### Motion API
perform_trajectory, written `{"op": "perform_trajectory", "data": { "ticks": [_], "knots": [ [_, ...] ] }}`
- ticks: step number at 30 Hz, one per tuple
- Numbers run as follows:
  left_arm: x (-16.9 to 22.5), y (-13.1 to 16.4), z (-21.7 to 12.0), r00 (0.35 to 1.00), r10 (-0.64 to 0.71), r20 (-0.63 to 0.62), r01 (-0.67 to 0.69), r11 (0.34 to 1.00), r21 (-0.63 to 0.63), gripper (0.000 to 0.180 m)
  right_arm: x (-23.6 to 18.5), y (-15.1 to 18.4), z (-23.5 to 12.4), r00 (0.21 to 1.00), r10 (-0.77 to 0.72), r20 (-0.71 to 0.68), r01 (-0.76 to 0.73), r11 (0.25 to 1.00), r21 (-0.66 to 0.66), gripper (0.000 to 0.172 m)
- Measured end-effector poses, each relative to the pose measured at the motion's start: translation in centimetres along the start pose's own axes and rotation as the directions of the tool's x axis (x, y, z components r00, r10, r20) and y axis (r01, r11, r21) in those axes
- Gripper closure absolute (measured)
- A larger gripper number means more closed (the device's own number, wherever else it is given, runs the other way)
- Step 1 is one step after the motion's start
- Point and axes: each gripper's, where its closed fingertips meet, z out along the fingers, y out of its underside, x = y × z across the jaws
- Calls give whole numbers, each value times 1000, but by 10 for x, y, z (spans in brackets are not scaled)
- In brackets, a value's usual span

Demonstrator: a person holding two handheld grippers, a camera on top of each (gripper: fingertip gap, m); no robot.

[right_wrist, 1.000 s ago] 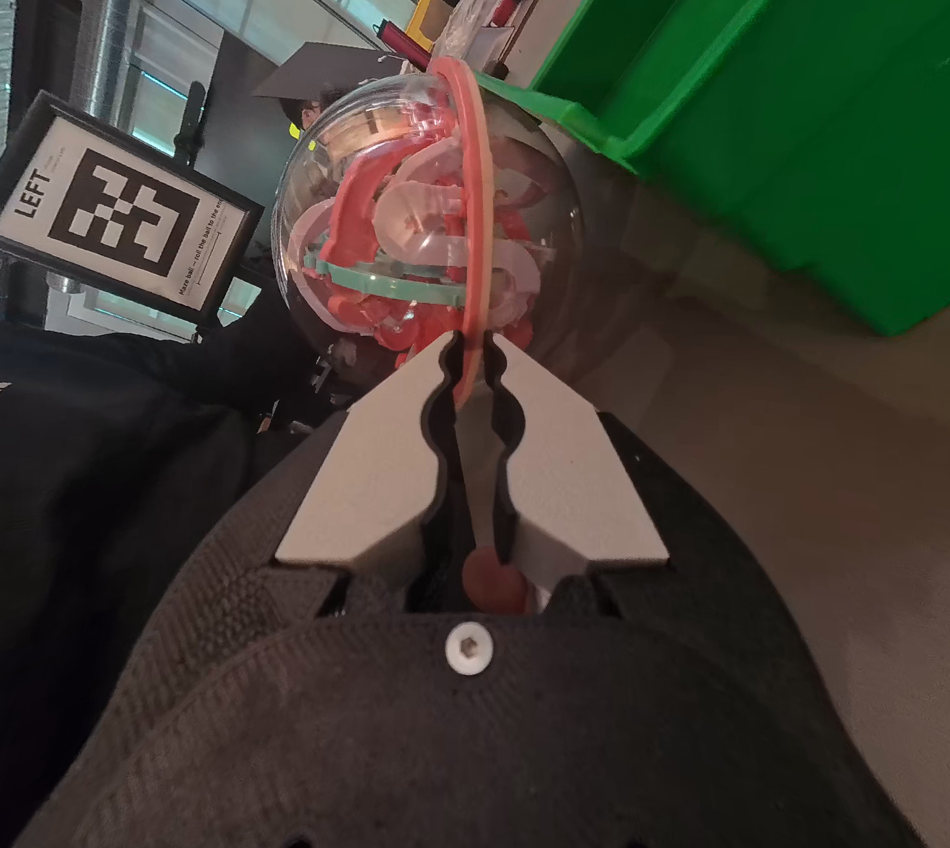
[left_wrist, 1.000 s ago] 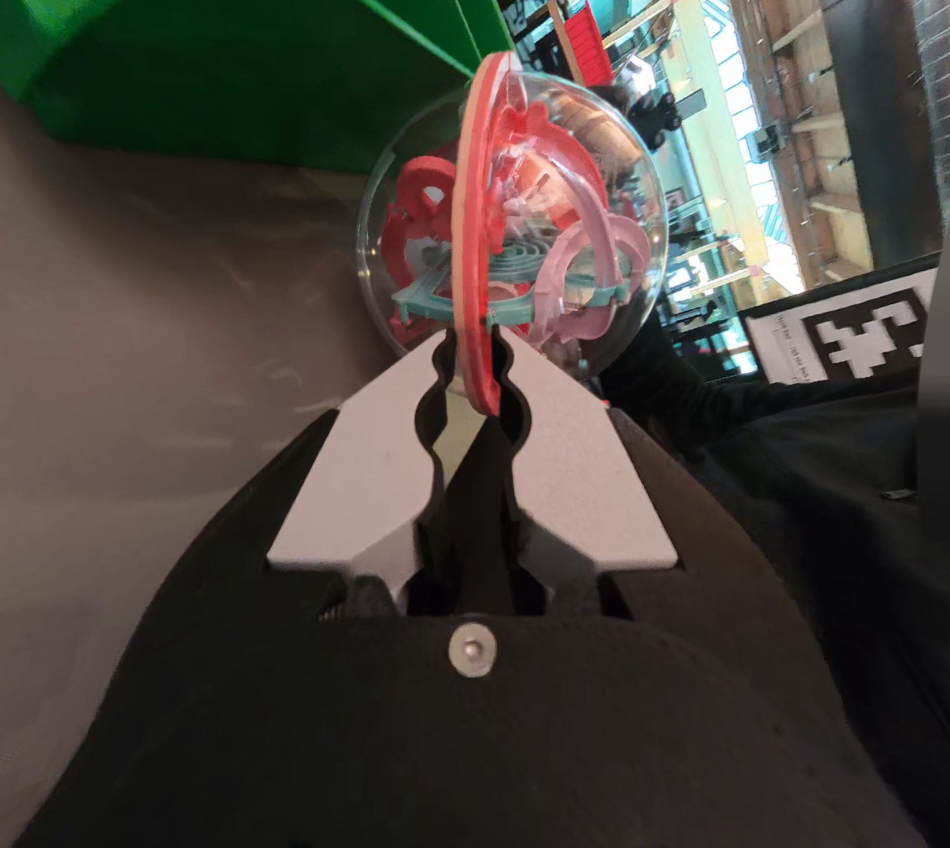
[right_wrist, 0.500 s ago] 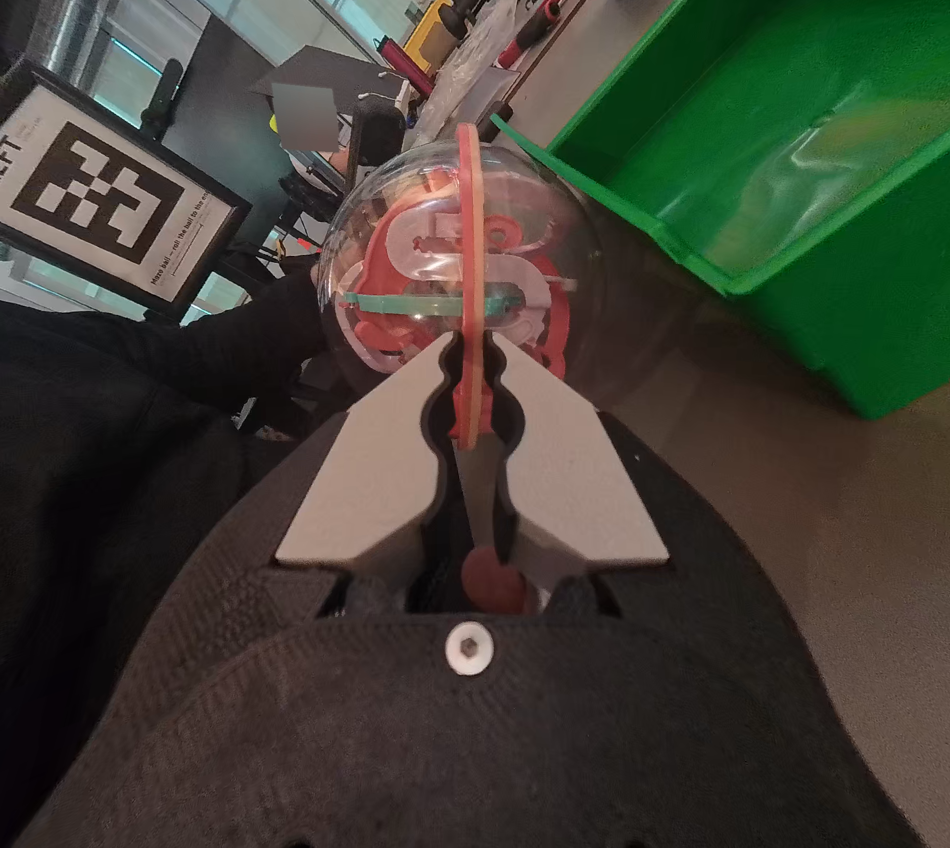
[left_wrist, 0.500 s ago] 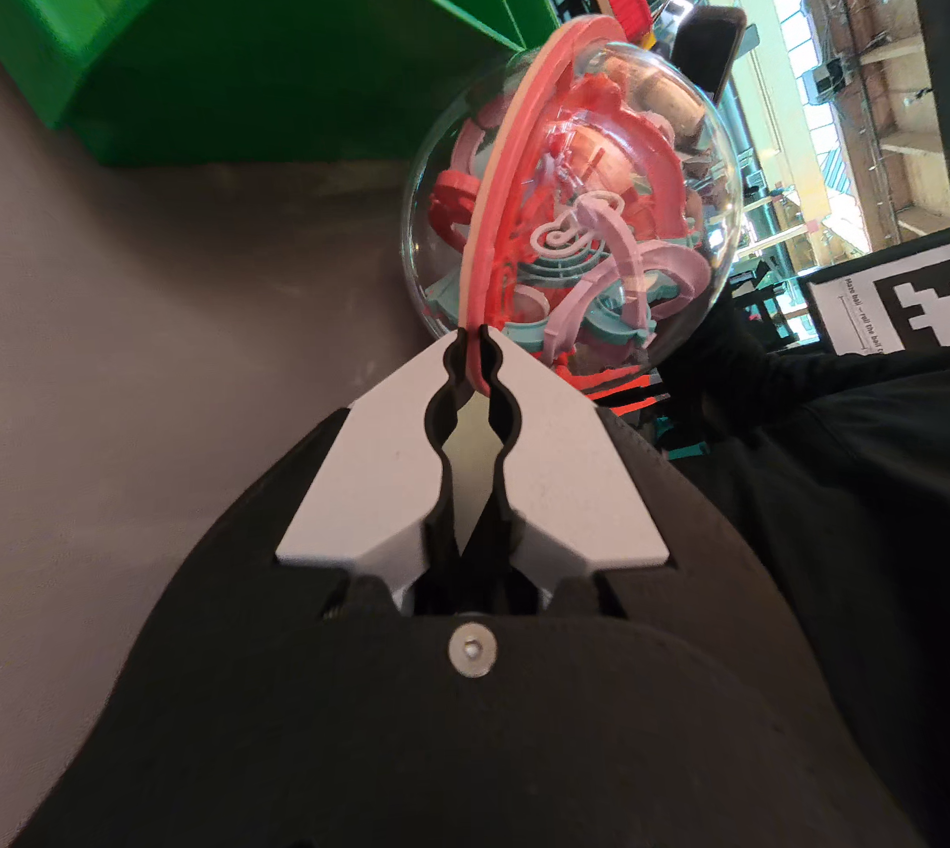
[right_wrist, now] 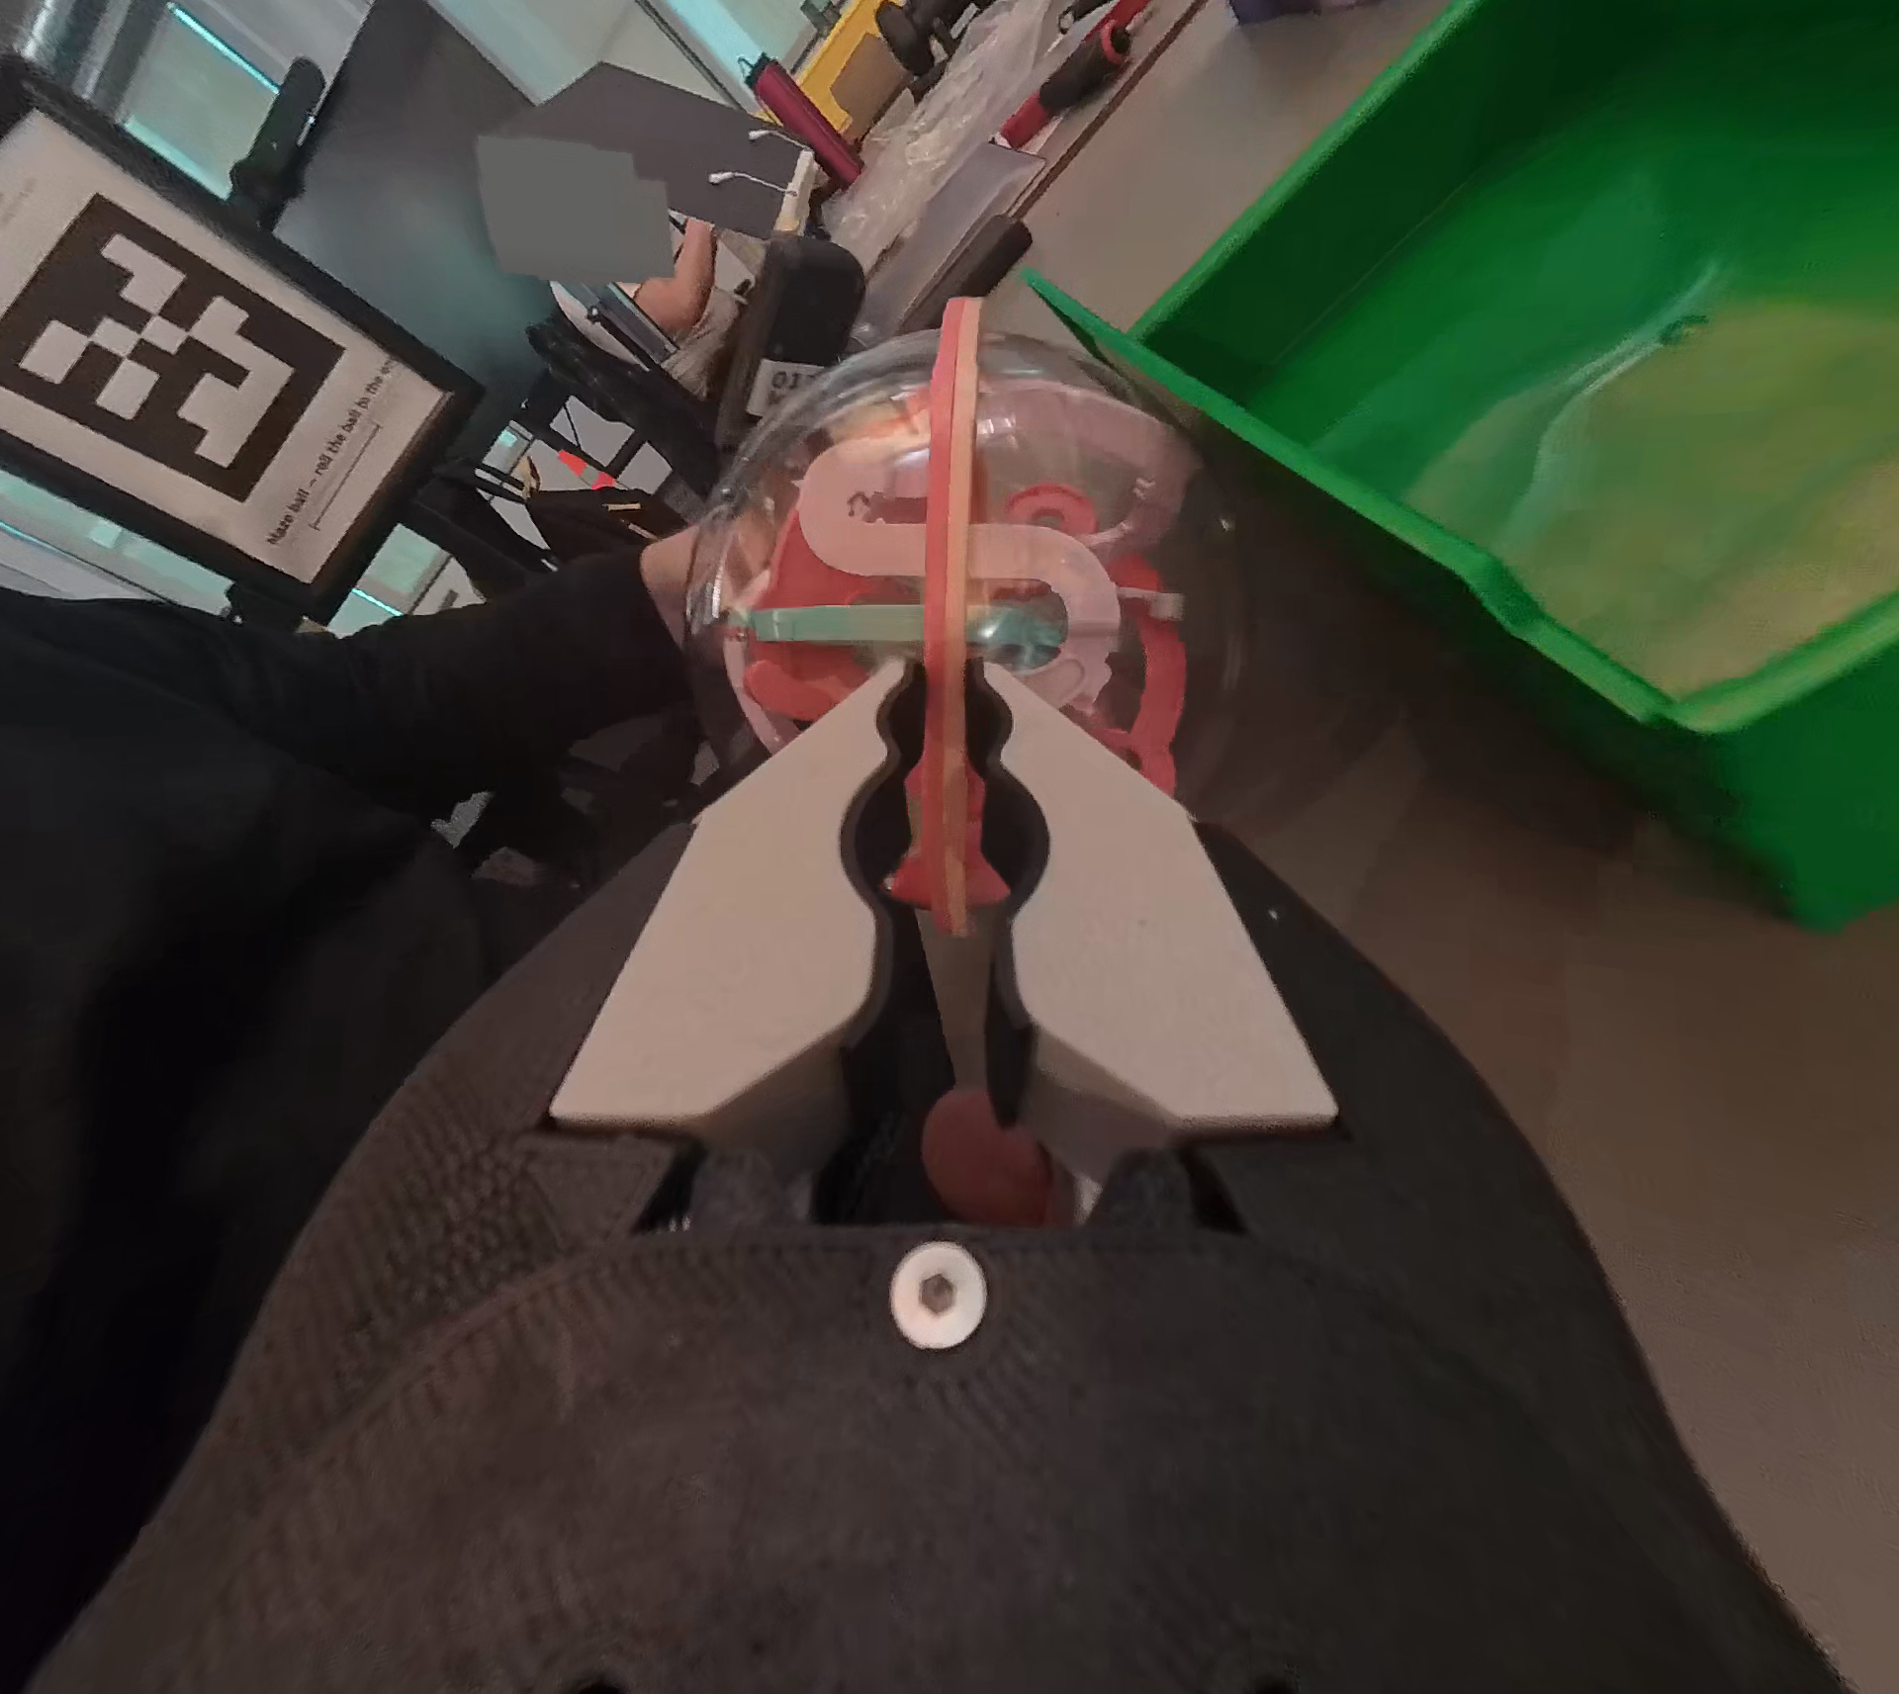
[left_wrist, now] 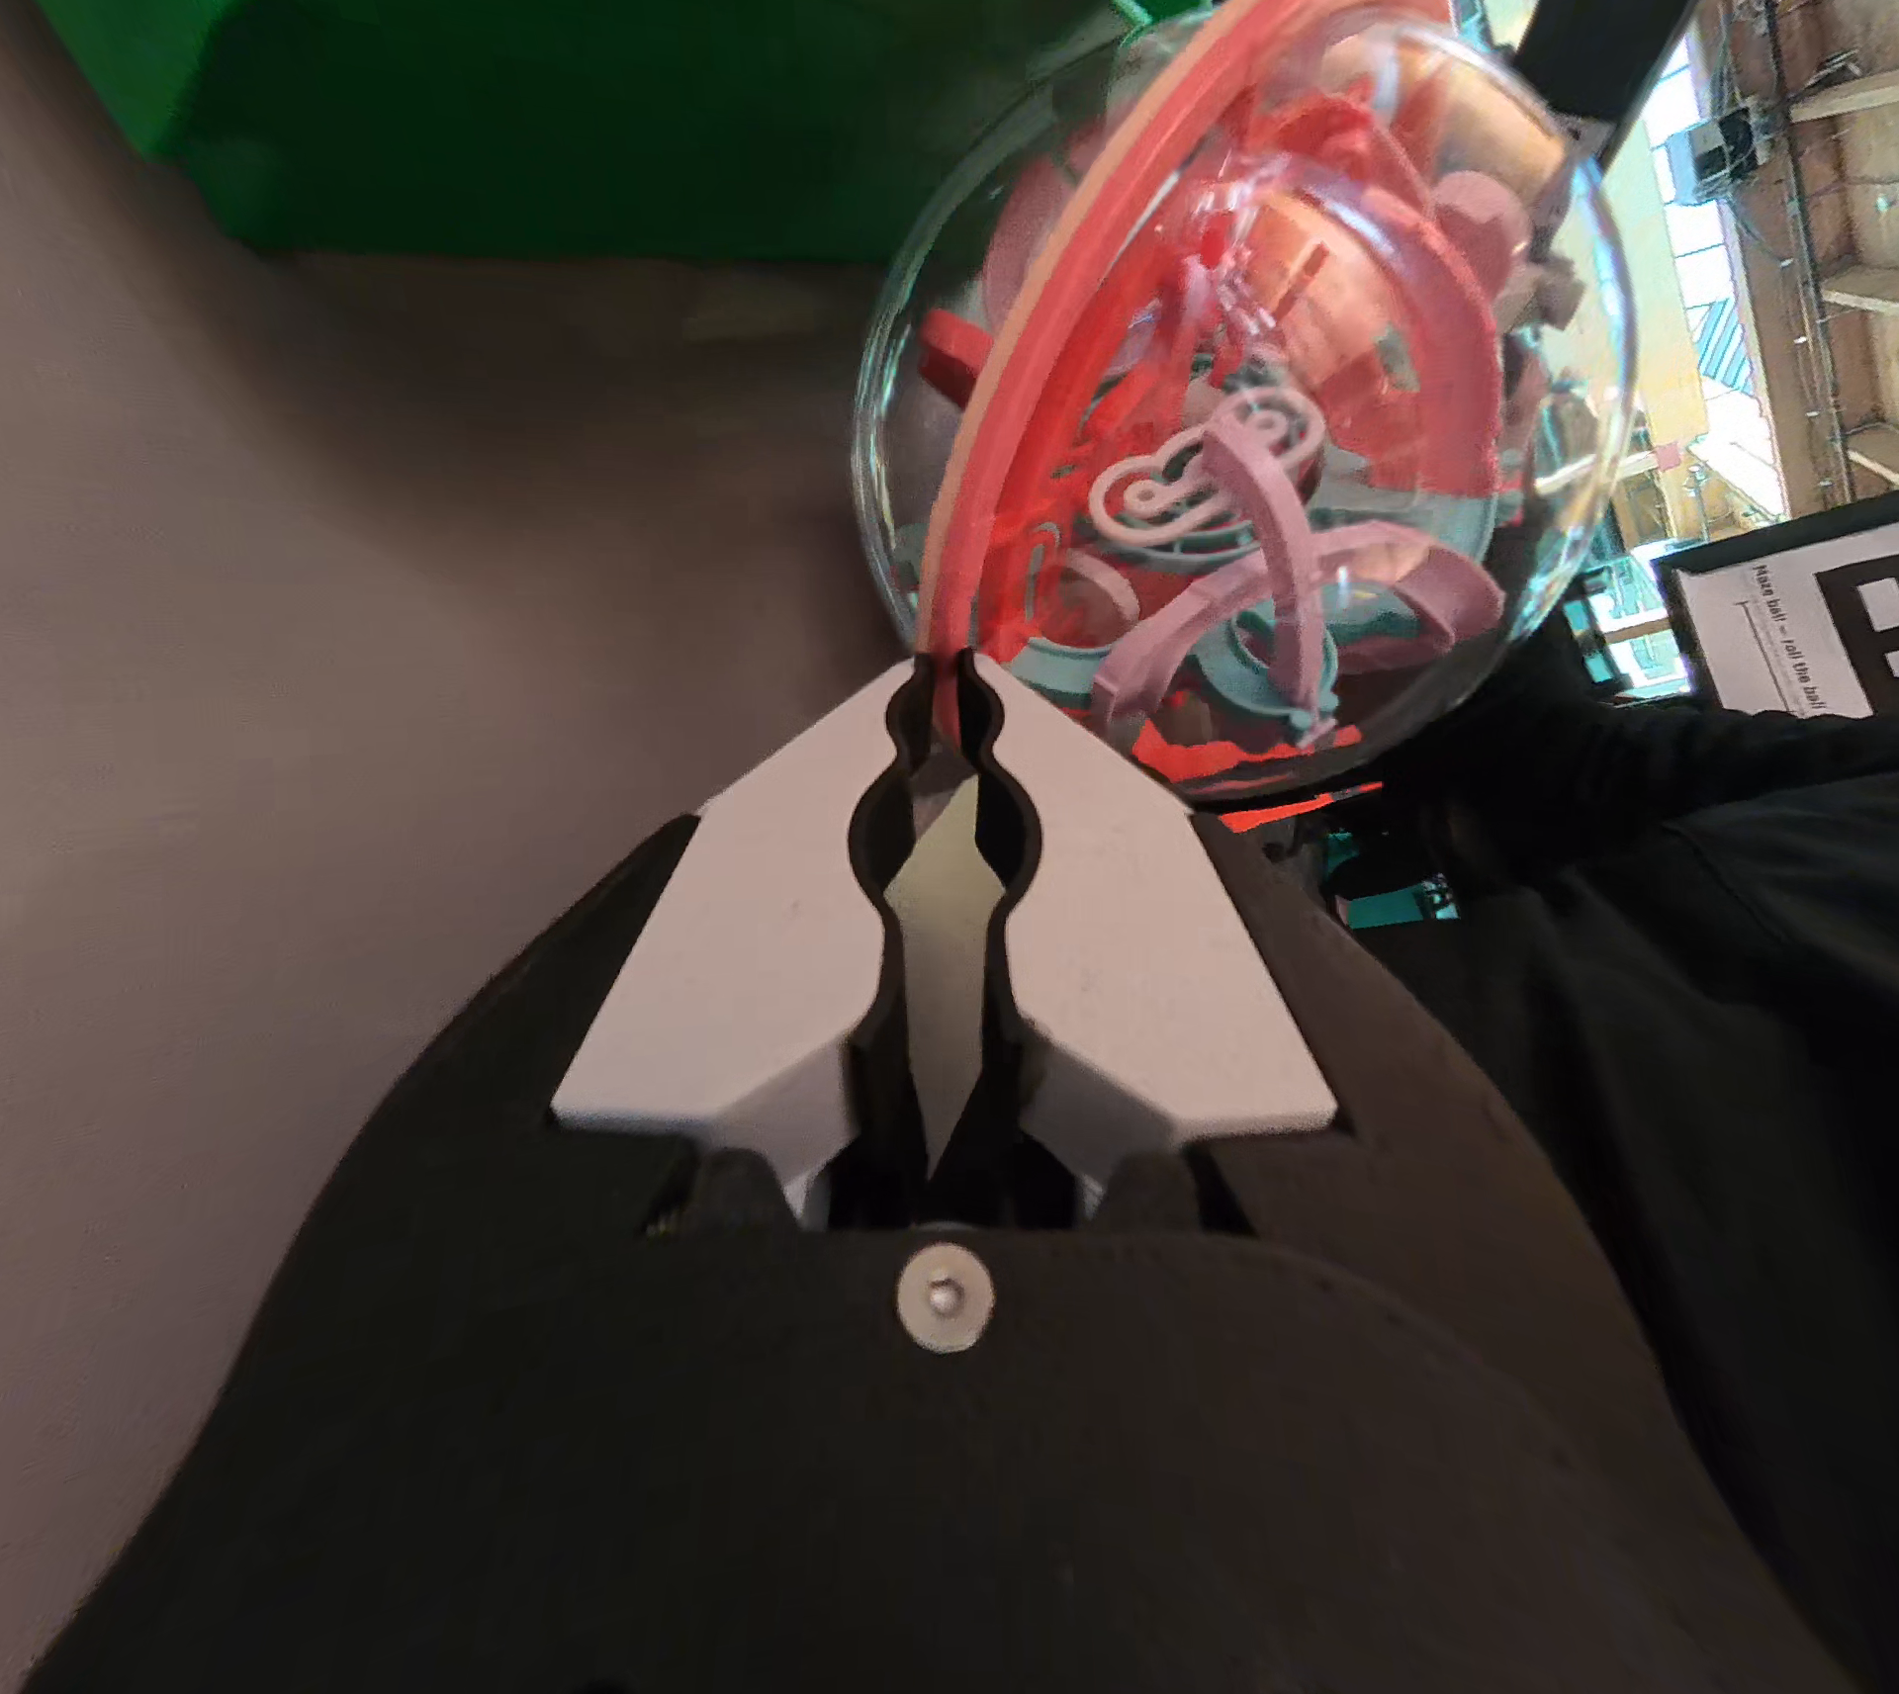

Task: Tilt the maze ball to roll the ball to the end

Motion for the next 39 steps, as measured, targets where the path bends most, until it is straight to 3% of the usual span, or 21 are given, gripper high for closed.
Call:
{"op": "perform_trajectory", "data": {
  "ticks": [3,19,25,30,33,39],
  "knots": [
    [5,-4,1,999,-27,-39,28,999,23,178,10,-5,-3,1000,30,-9,-30,999,23,166],
    [-7,3,11,1000,-27,16,27,1000,2,179,-14,-4,3,999,-44,5,44,999,8,166],
    [-1,4,11,1000,-16,-3,16,1000,-10,179,-6,-7,-1,1000,5,17,-6,999,34,166],
    [16,20,14,998,28,-54,-35,991,-127,179,0,-5,-10,998,53,21,-54,998,45,166],
    [27,28,15,993,-16,-119,-5,985,-172,179,5,-3,-16,995,98,25,-99,994,55,166],
    [32,16,14,990,-15,-140,-6,989,-149,179,23,-3,-22,984,174,35,-177,980,88,166]
  ]
}}
